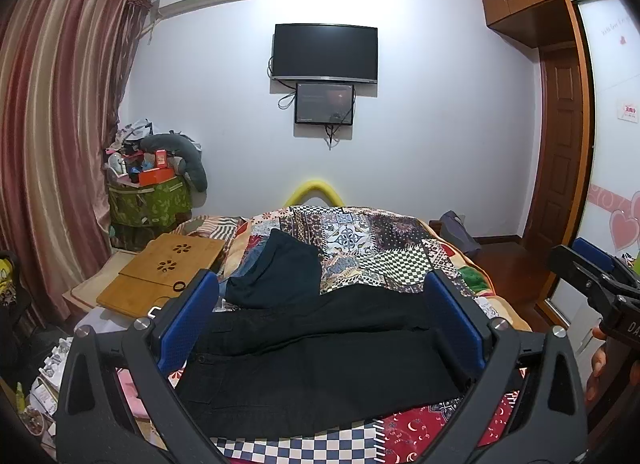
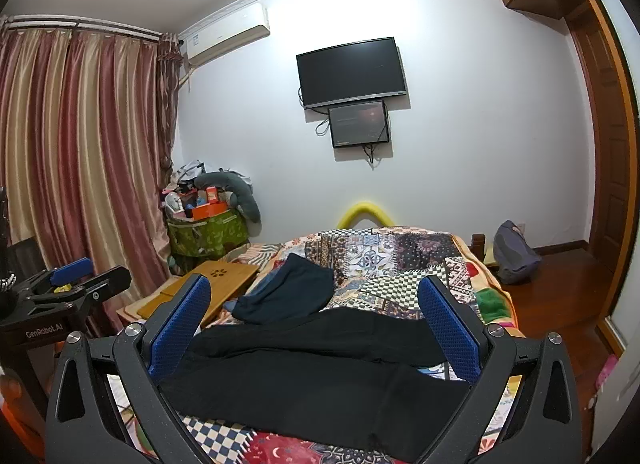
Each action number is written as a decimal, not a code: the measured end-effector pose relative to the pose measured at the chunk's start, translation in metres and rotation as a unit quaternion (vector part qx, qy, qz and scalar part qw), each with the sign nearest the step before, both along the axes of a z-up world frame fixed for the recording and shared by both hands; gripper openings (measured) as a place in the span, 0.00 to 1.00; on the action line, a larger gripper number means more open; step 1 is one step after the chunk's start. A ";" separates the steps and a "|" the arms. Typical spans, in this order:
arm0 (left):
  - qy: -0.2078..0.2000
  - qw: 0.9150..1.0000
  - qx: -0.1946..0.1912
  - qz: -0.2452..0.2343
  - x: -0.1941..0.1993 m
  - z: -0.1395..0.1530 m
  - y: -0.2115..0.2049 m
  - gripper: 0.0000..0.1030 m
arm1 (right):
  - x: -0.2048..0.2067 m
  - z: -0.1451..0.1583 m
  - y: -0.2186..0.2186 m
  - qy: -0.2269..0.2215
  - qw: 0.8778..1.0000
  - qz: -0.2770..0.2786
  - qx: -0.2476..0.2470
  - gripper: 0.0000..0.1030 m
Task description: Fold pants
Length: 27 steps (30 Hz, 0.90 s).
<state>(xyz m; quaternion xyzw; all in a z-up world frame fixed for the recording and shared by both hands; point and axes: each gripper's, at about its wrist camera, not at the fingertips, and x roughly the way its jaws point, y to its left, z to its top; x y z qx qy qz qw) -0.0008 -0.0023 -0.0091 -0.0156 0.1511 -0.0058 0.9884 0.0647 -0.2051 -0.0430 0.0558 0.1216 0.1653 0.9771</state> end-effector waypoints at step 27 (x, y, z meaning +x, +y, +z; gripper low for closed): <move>-0.001 1.000 0.000 0.001 0.001 0.002 -0.001 1.00 | -0.001 0.000 -0.001 0.002 1.000 -0.002 -0.001 1.00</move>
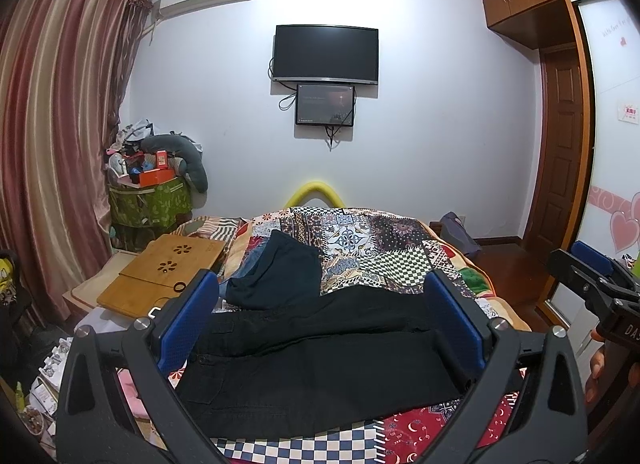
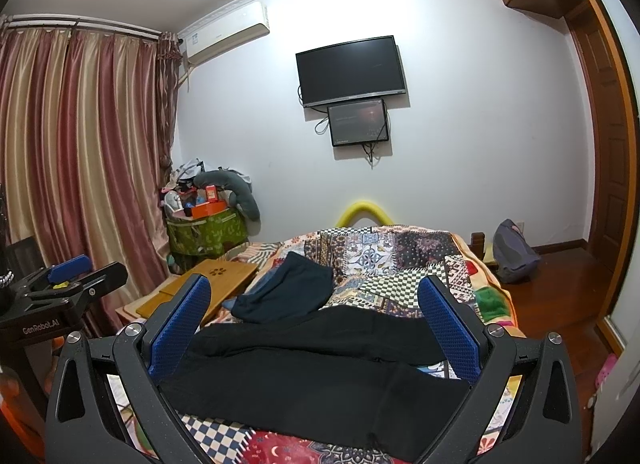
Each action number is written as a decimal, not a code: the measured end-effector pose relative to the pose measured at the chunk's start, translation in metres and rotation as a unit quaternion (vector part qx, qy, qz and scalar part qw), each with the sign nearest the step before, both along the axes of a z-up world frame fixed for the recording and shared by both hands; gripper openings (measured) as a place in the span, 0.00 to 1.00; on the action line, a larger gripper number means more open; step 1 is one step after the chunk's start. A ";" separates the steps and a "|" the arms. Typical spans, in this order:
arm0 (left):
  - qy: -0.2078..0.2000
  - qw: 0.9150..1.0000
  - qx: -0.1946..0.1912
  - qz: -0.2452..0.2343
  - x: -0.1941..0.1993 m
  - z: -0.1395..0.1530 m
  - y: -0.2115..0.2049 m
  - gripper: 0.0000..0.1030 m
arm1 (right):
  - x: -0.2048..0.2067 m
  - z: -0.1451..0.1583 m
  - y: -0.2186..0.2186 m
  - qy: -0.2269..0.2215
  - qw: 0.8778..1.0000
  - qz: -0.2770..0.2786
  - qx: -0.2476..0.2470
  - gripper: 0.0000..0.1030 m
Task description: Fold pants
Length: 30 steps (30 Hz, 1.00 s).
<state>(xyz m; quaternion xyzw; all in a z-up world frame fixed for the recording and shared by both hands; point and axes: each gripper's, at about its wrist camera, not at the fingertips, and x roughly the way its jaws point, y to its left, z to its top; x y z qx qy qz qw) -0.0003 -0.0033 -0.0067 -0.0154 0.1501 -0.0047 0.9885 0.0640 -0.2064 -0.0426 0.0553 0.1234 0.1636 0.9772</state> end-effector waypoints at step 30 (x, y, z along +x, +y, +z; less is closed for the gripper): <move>0.081 0.995 0.001 0.057 0.124 -0.045 0.079 1.00 | 0.103 -0.047 -0.002 0.066 0.996 -0.008 -0.059 1.00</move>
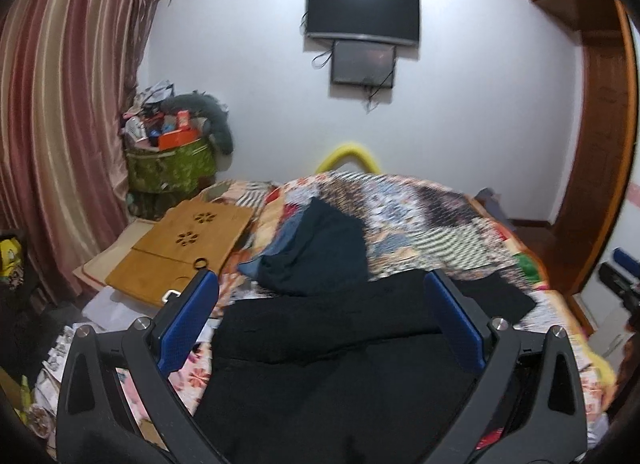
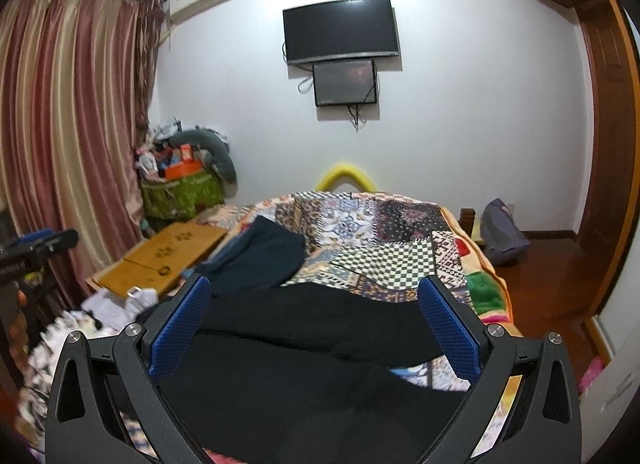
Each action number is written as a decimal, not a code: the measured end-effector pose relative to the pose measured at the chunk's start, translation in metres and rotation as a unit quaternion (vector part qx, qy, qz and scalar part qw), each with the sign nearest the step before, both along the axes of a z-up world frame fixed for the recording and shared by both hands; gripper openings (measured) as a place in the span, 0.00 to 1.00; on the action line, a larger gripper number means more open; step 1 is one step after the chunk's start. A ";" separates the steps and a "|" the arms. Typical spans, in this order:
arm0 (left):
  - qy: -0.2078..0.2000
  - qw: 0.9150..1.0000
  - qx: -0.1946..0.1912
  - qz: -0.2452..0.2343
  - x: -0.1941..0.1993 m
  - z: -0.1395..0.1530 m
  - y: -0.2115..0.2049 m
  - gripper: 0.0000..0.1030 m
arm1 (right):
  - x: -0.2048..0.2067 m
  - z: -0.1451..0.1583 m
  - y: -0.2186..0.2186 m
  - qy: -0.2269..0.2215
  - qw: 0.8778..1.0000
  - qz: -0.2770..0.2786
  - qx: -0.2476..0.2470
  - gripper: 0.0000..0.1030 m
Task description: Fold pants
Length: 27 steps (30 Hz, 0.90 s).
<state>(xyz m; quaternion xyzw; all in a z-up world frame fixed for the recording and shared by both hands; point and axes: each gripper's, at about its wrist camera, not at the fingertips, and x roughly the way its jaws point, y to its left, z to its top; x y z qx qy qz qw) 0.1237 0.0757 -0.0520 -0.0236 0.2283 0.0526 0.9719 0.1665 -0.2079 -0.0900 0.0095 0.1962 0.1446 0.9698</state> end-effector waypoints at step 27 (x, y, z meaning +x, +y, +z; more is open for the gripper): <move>0.258 0.964 -0.022 0.066 0.237 -0.191 0.174 0.97 | 0.228 -0.117 0.024 0.212 0.964 0.134 -0.085 0.99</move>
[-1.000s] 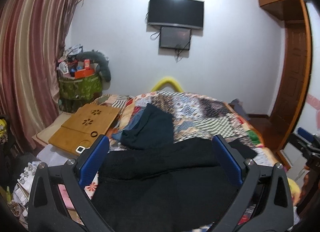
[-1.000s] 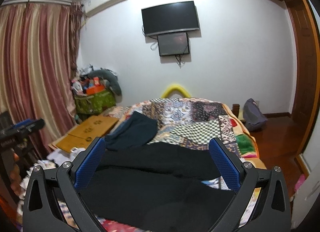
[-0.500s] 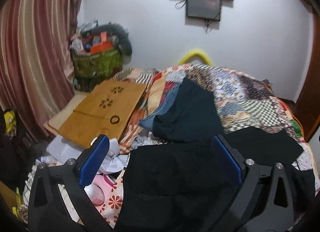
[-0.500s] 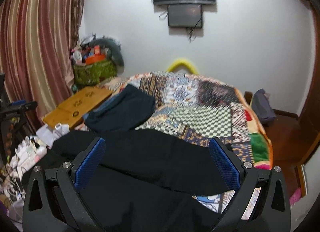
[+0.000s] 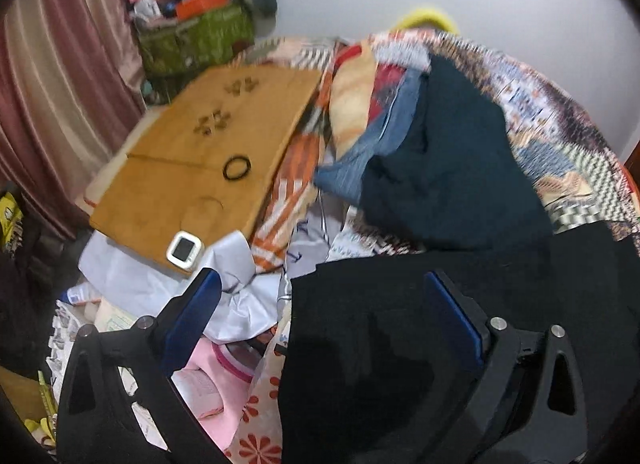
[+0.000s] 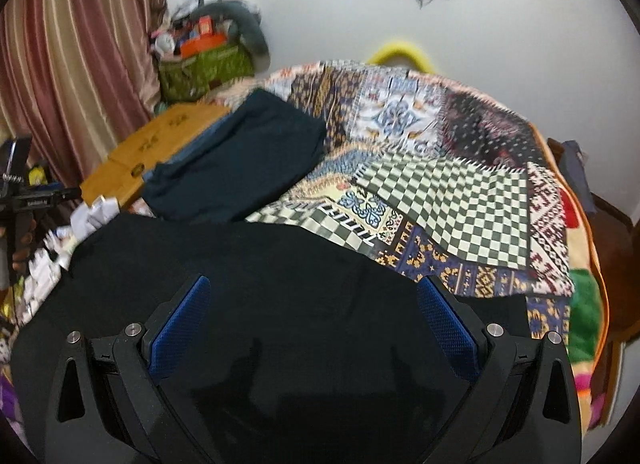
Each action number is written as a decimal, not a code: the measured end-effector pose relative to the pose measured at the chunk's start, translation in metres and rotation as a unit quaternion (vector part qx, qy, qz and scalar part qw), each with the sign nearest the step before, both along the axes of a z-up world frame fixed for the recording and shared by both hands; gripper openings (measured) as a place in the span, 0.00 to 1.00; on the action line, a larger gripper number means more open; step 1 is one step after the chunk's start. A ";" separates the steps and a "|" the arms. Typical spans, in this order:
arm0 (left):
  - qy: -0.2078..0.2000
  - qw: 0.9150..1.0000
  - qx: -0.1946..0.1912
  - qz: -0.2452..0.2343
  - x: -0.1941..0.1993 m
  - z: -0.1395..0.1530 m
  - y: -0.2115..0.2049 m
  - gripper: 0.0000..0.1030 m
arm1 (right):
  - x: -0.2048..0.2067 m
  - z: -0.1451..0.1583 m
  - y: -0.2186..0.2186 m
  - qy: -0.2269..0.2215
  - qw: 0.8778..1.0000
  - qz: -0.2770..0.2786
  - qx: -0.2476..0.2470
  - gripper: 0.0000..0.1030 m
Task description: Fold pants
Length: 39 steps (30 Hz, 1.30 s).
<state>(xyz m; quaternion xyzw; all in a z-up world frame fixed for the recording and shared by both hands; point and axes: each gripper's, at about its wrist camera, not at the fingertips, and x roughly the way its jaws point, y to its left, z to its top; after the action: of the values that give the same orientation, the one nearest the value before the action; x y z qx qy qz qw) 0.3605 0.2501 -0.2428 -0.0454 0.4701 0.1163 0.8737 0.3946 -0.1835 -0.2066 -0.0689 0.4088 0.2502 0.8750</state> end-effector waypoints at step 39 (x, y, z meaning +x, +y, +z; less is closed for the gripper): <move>0.014 1.000 -0.009 -0.023 0.020 -0.001 -0.001 0.06 | 0.055 -0.047 0.034 0.038 0.995 0.038 -0.088 0.05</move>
<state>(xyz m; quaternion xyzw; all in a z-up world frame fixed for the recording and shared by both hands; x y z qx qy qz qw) 0.3809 0.2489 -0.2434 -0.0409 0.4842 0.0930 0.8691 0.4497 -0.1490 -0.2539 -0.1518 0.4592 0.2486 0.8392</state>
